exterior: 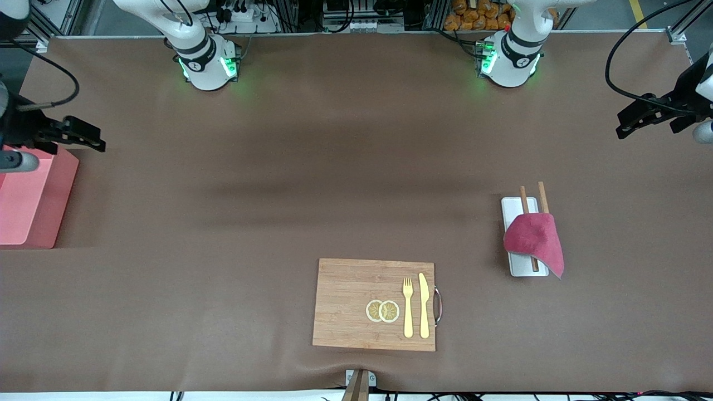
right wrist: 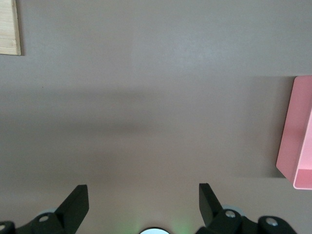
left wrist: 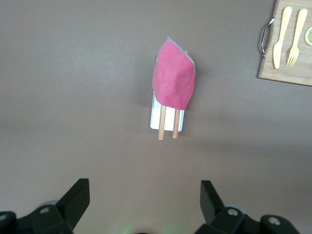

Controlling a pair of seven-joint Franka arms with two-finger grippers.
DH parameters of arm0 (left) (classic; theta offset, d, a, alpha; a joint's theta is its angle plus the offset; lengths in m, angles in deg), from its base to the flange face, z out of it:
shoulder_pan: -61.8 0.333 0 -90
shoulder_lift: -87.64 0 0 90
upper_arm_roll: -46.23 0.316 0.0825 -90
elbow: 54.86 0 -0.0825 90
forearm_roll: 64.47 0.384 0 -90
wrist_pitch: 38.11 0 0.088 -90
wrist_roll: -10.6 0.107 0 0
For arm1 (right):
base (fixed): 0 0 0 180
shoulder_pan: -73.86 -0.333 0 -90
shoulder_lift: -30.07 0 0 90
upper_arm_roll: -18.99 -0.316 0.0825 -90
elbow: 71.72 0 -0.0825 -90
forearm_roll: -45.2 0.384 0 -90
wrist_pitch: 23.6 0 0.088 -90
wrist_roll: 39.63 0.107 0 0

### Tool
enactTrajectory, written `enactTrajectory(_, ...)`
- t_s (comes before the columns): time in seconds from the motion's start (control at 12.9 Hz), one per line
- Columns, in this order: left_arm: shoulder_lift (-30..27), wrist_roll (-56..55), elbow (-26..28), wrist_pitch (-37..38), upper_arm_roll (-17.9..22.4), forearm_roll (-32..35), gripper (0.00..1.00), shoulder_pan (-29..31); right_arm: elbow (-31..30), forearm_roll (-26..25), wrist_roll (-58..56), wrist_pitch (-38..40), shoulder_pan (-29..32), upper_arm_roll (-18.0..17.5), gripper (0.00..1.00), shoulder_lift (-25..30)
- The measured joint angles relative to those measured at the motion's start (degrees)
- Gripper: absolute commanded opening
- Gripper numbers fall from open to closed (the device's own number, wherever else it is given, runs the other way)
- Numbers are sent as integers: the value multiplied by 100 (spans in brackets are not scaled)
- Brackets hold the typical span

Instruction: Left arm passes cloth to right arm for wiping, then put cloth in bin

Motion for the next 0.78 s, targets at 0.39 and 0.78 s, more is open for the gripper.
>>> enactTrajectory(0.39,17,0,6,-1,0,0,100,0,70,209,1,-567,-141,-2,100,-267)
enactTrajectory(0.78,1368,106,1753,-2944,-132,4,100,-145,694,226,0,-703,-170,3,100,-1037)
